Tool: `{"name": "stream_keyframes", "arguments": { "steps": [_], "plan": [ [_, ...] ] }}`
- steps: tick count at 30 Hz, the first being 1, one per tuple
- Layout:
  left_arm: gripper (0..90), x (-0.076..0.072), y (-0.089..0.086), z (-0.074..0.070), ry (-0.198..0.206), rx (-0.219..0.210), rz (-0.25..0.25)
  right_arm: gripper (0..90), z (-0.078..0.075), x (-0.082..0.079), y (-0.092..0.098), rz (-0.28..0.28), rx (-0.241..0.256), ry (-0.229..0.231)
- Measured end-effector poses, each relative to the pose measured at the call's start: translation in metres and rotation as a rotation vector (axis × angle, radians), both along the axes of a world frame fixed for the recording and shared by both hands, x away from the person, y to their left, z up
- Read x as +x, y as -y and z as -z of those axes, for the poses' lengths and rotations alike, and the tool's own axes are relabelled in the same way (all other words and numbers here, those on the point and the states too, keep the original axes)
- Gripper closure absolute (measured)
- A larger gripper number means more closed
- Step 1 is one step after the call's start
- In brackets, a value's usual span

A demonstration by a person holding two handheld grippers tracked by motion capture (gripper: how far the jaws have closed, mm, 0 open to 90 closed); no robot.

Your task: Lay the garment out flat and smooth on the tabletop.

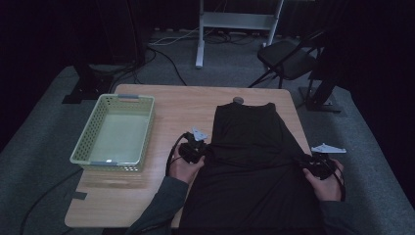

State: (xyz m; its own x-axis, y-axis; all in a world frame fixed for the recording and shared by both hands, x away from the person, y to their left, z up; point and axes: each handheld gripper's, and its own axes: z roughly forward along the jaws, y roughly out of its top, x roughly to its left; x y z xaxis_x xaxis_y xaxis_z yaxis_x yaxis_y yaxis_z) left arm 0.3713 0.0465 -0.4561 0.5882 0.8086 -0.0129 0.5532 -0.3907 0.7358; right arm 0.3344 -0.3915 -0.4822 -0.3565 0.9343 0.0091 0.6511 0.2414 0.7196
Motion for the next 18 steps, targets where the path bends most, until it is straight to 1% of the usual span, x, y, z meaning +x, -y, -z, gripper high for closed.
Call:
{"name": "stream_keyframes", "arguments": {
  "steps": [2,3,5,8,10,12,13,15,16,17,18],
  "plan": [
    [84.4,0.005,-0.007,0.0,-0.008,-0.013,-0.019,49.7,0.0,-0.001,0.003,0.007,-0.001,0.0],
    [84.4,0.005,-0.007,0.0,-0.008,-0.013,-0.019,49.7,0.0,-0.001,0.003,0.007,-0.001,0.0],
    [84.4,0.01,-0.014,0.0,-0.018,-0.031,-0.042,49.7,0.0,-0.002,0.005,0.015,0.002,0.001],
    [84.5,0.014,-0.027,0.002,-0.03,-0.043,-0.081,49.7,0.0,-0.002,0.006,0.017,0.002,0.003],
    [85.2,0.015,-0.033,0.004,-0.037,-0.042,-0.112,49.7,0.0,-0.002,0.006,0.019,0.002,0.003],
    [85.2,0.015,-0.039,0.005,-0.045,-0.05,-0.131,49.7,0.0,-0.002,0.006,0.021,0.002,0.004],
    [85.1,0.015,-0.041,0.005,-0.047,-0.063,-0.141,49.7,0.001,-0.002,0.006,0.021,0.003,0.004],
    [83.1,0.013,-0.042,0.004,-0.051,-0.081,-0.139,49.6,0.001,-0.003,0.006,0.024,0.002,0.006],
    [79.9,0.013,-0.042,0.004,-0.051,-0.081,-0.139,49.6,0.001,-0.003,0.006,0.024,0.002,0.006],
    [79.9,0.01,-0.04,0.002,-0.05,-0.09,-0.121,49.6,0.001,-0.003,0.005,0.026,0.003,0.006],
    [76.1,0.008,-0.038,0.001,-0.048,-0.096,-0.104,49.6,0.001,-0.003,0.005,0.028,0.004,0.01]
  ]
}}
